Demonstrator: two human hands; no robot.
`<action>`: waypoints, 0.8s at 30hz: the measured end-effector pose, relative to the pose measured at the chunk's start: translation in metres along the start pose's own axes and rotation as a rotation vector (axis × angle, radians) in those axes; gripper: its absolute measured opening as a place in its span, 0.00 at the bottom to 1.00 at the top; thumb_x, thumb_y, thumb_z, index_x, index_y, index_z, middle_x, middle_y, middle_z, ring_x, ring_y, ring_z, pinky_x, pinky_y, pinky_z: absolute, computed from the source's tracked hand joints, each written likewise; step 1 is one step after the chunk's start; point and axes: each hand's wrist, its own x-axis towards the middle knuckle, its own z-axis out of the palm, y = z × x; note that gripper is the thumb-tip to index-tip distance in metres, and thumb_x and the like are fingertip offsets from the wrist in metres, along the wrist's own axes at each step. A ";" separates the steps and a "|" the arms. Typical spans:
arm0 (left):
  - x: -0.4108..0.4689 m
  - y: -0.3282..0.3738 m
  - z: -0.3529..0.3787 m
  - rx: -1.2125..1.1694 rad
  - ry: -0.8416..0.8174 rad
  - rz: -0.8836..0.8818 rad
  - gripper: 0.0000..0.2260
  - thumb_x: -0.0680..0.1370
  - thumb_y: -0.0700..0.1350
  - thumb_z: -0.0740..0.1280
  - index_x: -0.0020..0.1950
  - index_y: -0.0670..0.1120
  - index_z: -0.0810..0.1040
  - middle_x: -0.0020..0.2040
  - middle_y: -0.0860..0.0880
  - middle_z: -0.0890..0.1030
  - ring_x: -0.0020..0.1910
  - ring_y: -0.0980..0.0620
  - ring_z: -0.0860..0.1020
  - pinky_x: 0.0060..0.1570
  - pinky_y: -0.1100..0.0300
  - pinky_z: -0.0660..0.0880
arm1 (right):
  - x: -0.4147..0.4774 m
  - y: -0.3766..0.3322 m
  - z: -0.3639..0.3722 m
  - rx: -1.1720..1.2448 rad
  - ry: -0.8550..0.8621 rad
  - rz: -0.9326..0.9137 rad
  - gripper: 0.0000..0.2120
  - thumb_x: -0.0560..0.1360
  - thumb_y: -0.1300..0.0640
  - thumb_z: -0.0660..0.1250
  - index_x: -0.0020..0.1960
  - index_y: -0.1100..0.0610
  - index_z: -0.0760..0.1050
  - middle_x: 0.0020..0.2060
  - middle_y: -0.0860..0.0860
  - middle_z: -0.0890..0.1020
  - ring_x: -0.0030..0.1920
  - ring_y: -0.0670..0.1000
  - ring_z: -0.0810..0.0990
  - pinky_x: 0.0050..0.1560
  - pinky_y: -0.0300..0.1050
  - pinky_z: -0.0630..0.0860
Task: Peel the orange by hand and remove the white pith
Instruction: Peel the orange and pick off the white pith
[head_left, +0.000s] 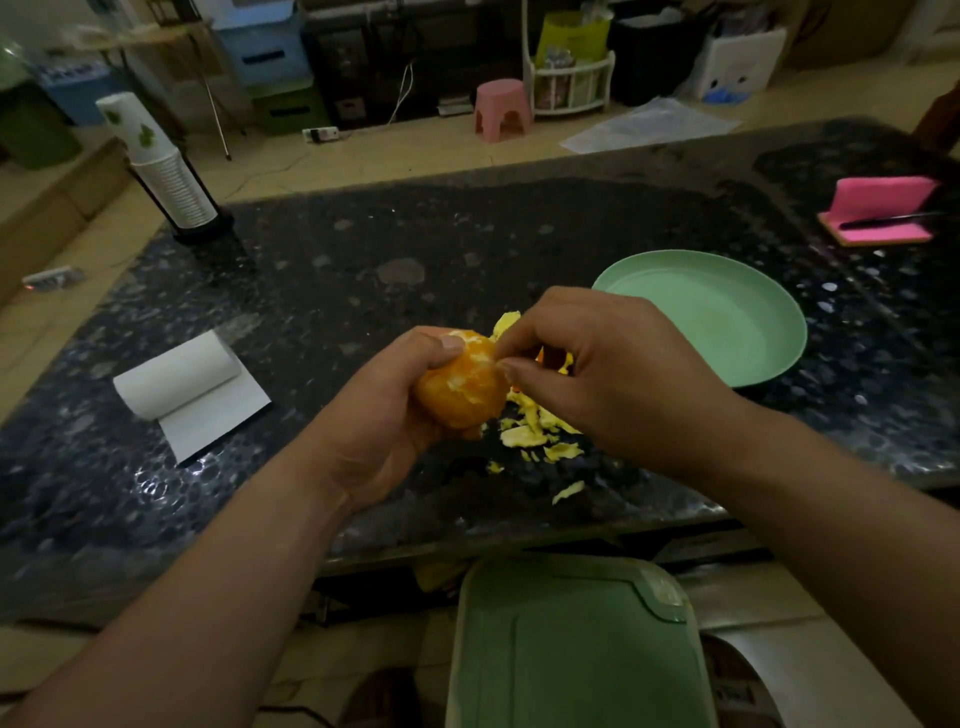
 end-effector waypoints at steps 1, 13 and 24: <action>0.000 -0.001 0.000 0.013 0.004 -0.001 0.17 0.74 0.51 0.68 0.60 0.45 0.79 0.50 0.43 0.86 0.45 0.45 0.85 0.39 0.52 0.80 | 0.000 0.001 0.000 -0.028 -0.011 -0.013 0.03 0.79 0.51 0.74 0.52 0.48 0.85 0.43 0.41 0.80 0.42 0.43 0.77 0.40 0.44 0.76; -0.001 -0.005 0.004 0.132 0.024 -0.011 0.18 0.73 0.51 0.68 0.59 0.44 0.80 0.54 0.39 0.82 0.44 0.46 0.82 0.34 0.53 0.79 | 0.003 -0.008 0.004 -0.227 -0.057 -0.103 0.07 0.76 0.53 0.64 0.43 0.54 0.78 0.38 0.50 0.77 0.36 0.53 0.74 0.34 0.45 0.64; -0.004 -0.001 0.002 0.124 -0.004 0.050 0.16 0.73 0.49 0.66 0.58 0.45 0.81 0.51 0.41 0.84 0.45 0.44 0.84 0.36 0.53 0.80 | -0.001 0.000 0.005 -0.030 0.043 -0.003 0.04 0.77 0.56 0.71 0.45 0.51 0.78 0.39 0.43 0.77 0.37 0.44 0.71 0.37 0.35 0.67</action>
